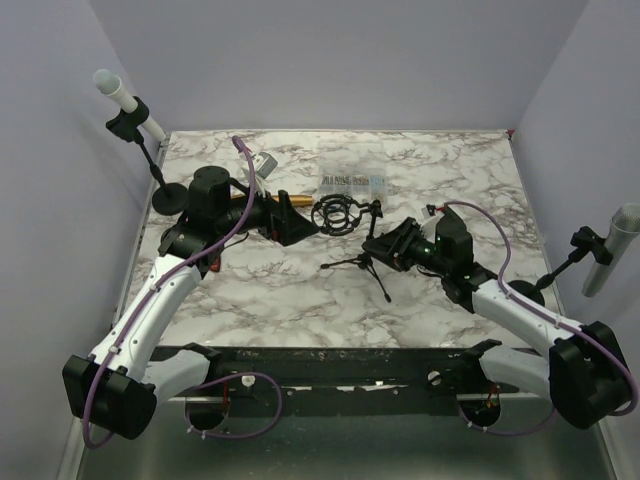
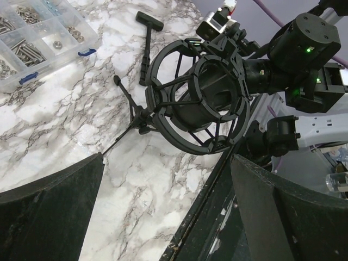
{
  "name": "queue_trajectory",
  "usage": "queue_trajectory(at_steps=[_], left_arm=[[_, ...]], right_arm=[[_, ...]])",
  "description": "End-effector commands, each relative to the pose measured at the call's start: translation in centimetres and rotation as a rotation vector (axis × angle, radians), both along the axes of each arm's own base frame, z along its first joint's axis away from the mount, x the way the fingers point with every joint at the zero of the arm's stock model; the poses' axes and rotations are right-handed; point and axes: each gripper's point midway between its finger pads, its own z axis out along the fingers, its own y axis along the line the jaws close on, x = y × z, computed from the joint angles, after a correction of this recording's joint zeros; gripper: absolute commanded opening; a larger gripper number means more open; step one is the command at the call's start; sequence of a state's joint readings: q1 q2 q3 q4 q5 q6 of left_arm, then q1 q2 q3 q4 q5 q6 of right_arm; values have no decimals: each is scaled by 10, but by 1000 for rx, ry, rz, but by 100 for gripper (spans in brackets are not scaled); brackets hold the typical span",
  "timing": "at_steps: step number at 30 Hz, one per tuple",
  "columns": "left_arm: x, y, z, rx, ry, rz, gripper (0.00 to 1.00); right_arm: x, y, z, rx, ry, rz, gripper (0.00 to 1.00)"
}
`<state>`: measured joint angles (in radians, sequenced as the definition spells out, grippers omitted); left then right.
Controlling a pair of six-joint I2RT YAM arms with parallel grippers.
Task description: Remove the microphone from the stand
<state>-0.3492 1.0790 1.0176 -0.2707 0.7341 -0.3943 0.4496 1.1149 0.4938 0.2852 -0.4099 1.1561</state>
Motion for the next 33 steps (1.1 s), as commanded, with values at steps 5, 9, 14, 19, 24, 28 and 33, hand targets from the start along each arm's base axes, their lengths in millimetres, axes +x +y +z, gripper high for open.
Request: queue_trajectory(at_steps=[5, 9, 14, 19, 24, 28, 33], left_arm=[[-5, -5, 1, -10, -17, -35, 98], [-5, -4, 2, -6, -23, -30, 98], [-5, -3, 3, 0, -31, -23, 98], [-6, -3, 3, -3, -33, -24, 98], [-6, -3, 5, -5, -38, -24, 98], [-7, -3, 6, -6, -39, -24, 98], [-6, -3, 4, -4, -32, -24, 98]], right_arm=[[1, -1, 3, -5, -27, 2, 39], [5, 2, -2, -14, -7, 8, 37], [11, 0, -3, -29, -10, -14, 34], [16, -5, -6, -89, 7, -37, 20], [16, -25, -22, -262, 78, -89, 8], [15, -39, -30, -404, 107, -100, 3], [15, -42, -25, -542, 98, -126, 3]])
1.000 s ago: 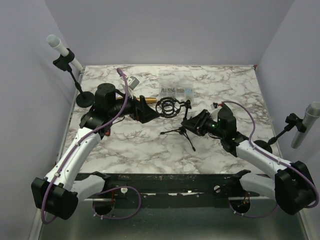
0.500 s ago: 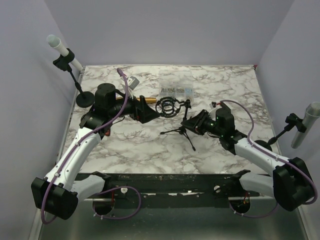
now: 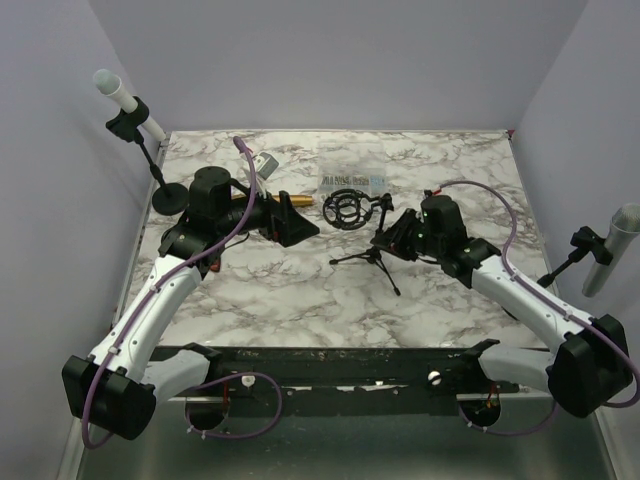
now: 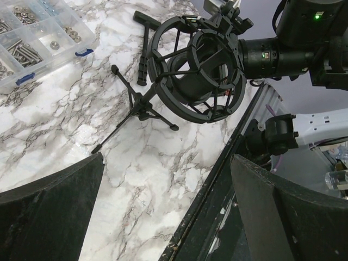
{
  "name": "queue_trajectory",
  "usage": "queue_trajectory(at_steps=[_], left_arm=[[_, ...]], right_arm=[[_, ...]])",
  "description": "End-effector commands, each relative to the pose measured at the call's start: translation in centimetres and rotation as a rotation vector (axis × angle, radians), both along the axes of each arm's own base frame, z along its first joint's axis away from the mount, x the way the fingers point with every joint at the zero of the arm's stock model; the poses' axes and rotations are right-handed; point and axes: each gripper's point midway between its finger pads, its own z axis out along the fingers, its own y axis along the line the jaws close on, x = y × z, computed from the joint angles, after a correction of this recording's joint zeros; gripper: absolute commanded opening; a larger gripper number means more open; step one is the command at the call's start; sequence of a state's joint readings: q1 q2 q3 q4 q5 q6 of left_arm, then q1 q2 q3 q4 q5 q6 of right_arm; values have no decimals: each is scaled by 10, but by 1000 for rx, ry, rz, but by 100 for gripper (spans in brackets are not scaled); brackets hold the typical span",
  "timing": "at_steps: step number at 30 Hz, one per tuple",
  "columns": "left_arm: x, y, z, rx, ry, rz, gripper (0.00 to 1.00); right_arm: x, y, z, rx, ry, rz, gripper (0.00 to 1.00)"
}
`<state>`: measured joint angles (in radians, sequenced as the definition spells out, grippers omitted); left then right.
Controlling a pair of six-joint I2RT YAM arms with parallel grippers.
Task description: Remove the microphone from the stand
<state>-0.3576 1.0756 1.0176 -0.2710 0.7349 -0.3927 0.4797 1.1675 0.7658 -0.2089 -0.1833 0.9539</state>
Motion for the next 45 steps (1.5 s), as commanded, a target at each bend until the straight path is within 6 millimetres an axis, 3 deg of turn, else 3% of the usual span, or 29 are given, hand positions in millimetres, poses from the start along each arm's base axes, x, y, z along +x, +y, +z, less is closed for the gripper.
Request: queue_trajectory(at_steps=[1, 10, 18, 21, 24, 28, 31, 35, 41, 45], left_arm=[[-3, -1, 3, -2, -26, -14, 98], [-3, -1, 1, 1, -24, -11, 98], [-3, 0, 4, 0, -33, -4, 98], [-3, 0, 4, 0, -31, -7, 98], [-3, 0, 4, -1, -33, -7, 98], [-4, 0, 5, -2, -35, -8, 98], [-4, -1, 5, -6, -33, -13, 98], [-5, -2, 4, -9, -28, -21, 99], [-5, -3, 3, -10, -28, -27, 99], [-5, -4, 2, -8, -25, -29, 98]], right_arm=[[-3, -18, -14, -228, 24, -51, 3], [-3, -3, 5, -235, -24, -27, 12], [-5, 1, 26, -184, -88, 2, 50], [-8, -1, 28, -191, -104, 19, 55], [-11, -17, 27, -245, -115, -7, 55], [-13, -54, 32, -347, -149, -86, 58], [-11, -78, 58, -379, -224, -153, 67], [-11, -85, 107, -344, -356, -182, 81], [-12, -60, 167, -203, -510, -96, 91], [-3, -39, 183, -151, -533, -37, 97]])
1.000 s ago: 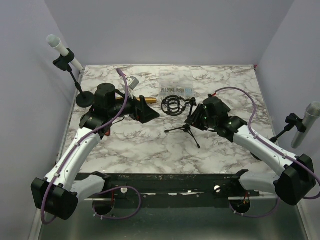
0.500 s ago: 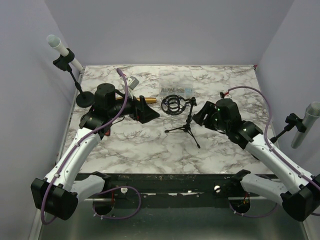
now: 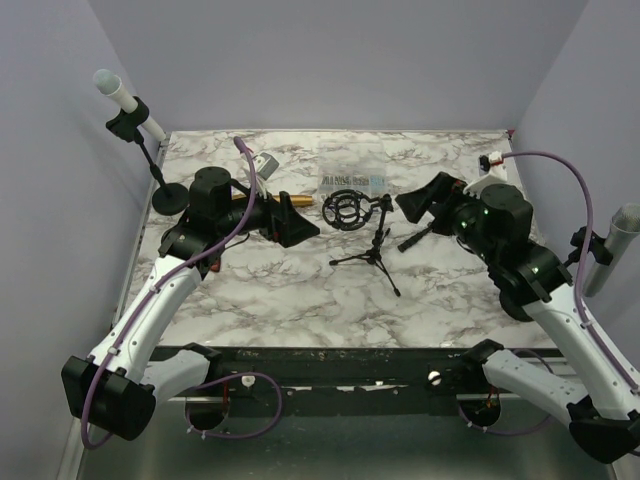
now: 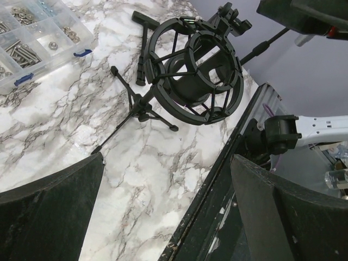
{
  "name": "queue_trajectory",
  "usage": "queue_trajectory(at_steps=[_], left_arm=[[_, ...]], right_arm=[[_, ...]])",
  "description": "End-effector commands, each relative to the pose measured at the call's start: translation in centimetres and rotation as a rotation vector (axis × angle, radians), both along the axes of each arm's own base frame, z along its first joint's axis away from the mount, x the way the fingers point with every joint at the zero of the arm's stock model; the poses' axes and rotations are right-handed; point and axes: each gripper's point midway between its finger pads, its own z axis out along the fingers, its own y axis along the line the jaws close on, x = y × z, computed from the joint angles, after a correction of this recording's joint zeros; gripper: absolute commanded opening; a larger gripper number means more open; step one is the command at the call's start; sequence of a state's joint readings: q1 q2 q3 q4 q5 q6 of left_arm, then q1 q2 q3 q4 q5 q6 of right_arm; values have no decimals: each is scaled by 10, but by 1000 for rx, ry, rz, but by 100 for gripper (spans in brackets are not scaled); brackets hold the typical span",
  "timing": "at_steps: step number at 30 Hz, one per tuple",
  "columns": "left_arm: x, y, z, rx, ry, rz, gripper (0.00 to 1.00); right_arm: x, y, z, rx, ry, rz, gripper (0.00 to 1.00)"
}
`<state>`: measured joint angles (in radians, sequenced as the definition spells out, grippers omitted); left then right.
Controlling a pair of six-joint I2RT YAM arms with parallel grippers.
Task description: Remove the microphone from the stand
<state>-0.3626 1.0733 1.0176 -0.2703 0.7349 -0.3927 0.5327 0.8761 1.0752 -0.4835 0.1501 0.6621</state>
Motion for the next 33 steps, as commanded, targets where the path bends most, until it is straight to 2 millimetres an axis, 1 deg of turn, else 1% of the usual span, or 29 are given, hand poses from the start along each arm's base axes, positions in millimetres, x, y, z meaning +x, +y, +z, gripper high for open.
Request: queue_trajectory(at_steps=[1, 3, 5, 9, 13, 15, 22, 33], left_arm=[[-4, -3, 1, -6, -21, -24, 99], [-4, -3, 1, -5, -23, -26, 98], [-5, -3, 2, -3, -25, -27, 99], [-5, -2, 3, -2, -32, -24, 99], [-6, -2, 4, -3, -33, -29, 99], [-7, -3, 5, -6, -34, -30, 98], [-8, -4, 5, -9, -32, -37, 99], [-7, -4, 4, -6, -29, -36, 98]], right_arm=[[10, 28, 20, 29, -39, 117, 97], [16, 38, 18, 43, -29, 141, 97], [23, 41, 13, 43, -20, 136, 97], [30, 44, -13, 48, 22, 158, 97], [37, 34, -44, 73, 93, 138, 97], [37, 31, -57, 91, 125, 138, 96], [29, 33, -87, 112, 188, 158, 95], [19, 26, -133, 95, 268, 135, 95]])
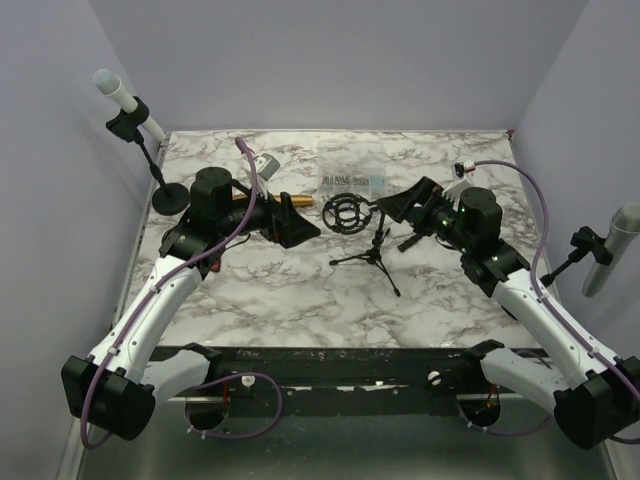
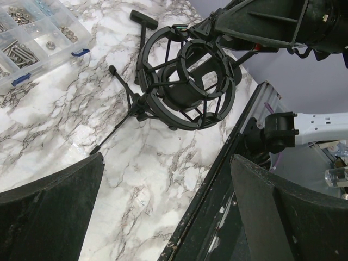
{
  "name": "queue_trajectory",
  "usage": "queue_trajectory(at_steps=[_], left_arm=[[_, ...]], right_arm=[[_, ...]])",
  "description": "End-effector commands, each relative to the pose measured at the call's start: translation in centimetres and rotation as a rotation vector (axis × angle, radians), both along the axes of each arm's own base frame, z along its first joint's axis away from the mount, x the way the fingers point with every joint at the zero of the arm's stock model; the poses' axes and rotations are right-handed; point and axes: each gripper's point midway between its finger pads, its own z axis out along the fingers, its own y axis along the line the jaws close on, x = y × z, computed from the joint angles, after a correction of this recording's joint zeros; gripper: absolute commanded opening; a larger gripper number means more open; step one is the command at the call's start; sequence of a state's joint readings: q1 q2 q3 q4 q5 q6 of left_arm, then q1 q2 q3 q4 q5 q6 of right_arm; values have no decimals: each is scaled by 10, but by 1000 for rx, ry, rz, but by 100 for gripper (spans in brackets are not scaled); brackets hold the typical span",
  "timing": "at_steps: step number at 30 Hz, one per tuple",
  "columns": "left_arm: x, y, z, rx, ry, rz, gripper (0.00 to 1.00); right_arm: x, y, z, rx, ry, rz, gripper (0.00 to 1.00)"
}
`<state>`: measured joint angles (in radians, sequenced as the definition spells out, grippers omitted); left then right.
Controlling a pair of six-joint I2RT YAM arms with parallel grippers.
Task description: Remove the microphone from the stand
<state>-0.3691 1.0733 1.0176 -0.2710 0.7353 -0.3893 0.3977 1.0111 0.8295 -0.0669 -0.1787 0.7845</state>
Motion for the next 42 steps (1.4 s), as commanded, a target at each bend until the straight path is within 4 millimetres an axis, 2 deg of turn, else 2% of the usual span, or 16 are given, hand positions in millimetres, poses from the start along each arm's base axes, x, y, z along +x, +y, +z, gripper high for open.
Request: queue_trajectory(at_steps=[1, 13, 17, 21, 25, 27, 31, 37, 39, 42], left_arm=[[-6, -2, 4, -8, -27, -28, 99], [-6, -3, 3, -3, -26, -29, 99], [-6, -3, 3, -4, -26, -31, 98], [-6, -4, 3, -4, -24, -33, 98], [-6, -4, 2, -3, -22, -33, 98], [-6, -4, 2, -3, -22, -32, 99], [-6, -4, 3, -4, -23, -33, 98], [-6, -4, 2, -6, -18, -34, 99], [-6, -5, 2, -6, -18, -35, 99], [-6, -5, 1, -7, -17, -37, 98]], right_arm=[[-20, -11, -77, -117, 200, 10, 95], [-23, -11, -103, -122, 229, 19, 96], [-21, -12, -91, -127, 204, 19, 98], [-17, -18, -66, -160, 149, -3, 100], [-16, -29, -47, -214, 103, -33, 100], [-17, -40, -46, -248, 101, -75, 100], [-30, -54, -59, -279, 92, -112, 97], [-45, -70, -97, -310, 159, -163, 68], [-51, -66, -114, -323, 187, -122, 66], [-57, -49, -141, -313, 251, -17, 68]])
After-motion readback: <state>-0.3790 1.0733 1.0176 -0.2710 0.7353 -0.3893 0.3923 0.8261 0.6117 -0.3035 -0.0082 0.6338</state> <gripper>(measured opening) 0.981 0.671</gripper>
